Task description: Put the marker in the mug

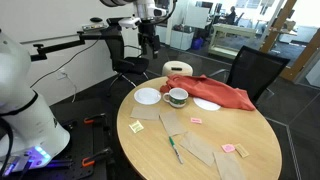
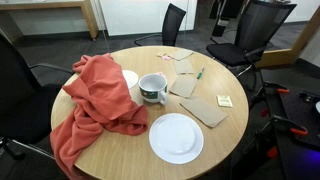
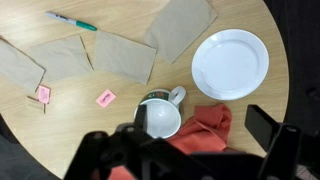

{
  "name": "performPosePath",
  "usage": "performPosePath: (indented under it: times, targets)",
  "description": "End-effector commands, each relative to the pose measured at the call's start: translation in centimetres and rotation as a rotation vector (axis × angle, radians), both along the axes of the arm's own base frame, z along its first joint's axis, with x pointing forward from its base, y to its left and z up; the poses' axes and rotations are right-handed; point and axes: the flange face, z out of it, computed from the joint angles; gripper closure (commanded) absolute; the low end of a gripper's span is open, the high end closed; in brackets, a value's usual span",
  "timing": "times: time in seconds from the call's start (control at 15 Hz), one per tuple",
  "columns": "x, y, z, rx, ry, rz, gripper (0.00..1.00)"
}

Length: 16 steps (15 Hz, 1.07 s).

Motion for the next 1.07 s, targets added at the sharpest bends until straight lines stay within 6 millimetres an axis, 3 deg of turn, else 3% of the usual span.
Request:
performPosePath:
  times: [0.0,0.4,0.6,1.0]
  targets:
    - [0.0,0.0,0.0,0.0,0.001,0.0,0.0]
    - [0.0,0.0,0.0,0.0,0.001,0.0,0.0]
    - [0.5,-1.1,0.2,0.007,-0.006,-0.038,0.0]
    - [1.0,-9.2,-0.8,0.064,0.01,-0.269,0.0]
